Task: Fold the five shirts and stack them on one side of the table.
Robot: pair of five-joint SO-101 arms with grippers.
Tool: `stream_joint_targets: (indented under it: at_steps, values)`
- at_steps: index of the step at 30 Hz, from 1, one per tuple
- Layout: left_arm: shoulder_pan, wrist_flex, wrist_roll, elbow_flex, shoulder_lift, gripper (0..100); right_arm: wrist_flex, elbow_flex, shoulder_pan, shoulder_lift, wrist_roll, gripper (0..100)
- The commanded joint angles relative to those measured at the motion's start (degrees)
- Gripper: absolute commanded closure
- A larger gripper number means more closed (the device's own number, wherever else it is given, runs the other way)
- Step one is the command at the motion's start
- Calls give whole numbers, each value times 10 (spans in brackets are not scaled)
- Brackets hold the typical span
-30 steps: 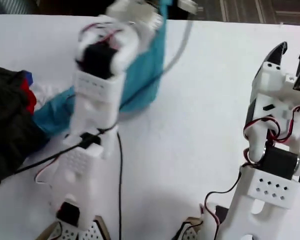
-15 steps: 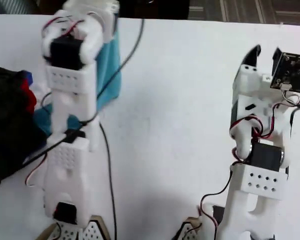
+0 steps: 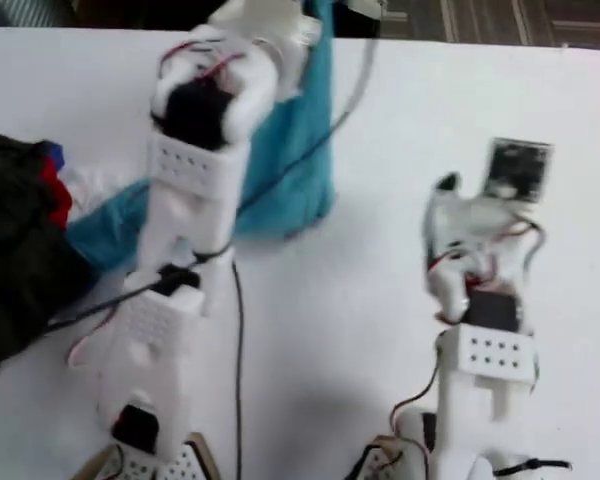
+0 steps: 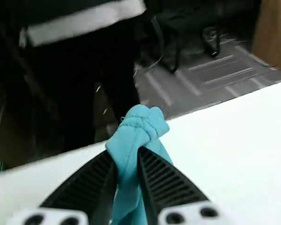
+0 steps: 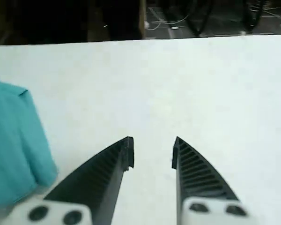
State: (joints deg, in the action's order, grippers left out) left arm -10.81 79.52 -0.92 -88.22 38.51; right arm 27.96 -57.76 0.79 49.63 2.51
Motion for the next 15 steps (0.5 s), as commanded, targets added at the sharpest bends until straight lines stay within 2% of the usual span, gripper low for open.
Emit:
stream_joint_targets:
  at_steps: [1,4,8,12,15]
  values:
    - [61,28,60,14,-27,976,6,-2,-105,-3,-2,857]
    - [96,46,62,22,-28,976,5,-4,-205,-4,-5,841]
    - [164,67,67,22,-29,976,-2,7,-302,-51,-6,720]
    - [244,106,111,22,-25,976,-5,49,-330,-147,-11,710]
    - [276,143,122,22,-21,976,-23,114,-329,-242,-58,715]
